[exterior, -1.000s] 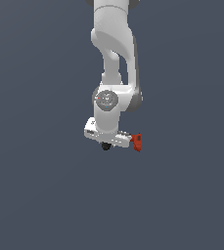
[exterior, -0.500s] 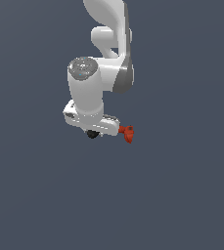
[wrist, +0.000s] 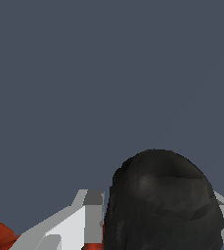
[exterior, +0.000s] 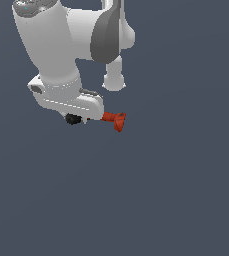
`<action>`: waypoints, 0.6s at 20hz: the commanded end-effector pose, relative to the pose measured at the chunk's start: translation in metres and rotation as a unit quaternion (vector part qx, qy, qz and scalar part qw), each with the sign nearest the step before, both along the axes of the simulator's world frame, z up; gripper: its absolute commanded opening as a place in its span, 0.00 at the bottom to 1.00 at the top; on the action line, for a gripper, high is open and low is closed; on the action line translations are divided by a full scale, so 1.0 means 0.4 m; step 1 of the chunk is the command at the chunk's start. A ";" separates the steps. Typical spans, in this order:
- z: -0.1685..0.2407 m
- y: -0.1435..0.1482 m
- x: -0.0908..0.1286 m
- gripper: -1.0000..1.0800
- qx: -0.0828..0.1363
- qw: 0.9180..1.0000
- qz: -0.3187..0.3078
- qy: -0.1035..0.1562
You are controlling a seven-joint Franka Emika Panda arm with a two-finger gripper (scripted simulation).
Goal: Pick up the object and move it to a goal position.
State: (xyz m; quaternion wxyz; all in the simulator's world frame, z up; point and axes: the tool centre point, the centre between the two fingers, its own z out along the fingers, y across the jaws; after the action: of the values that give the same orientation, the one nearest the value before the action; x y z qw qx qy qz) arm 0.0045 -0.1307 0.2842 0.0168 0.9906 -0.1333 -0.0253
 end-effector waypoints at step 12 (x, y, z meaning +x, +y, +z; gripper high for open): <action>0.296 -0.149 0.024 0.00 -0.001 1.000 0.001 -0.003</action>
State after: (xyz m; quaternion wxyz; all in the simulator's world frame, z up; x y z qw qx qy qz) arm 0.0131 -0.1854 0.3883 0.0170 0.9906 -0.1332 -0.0253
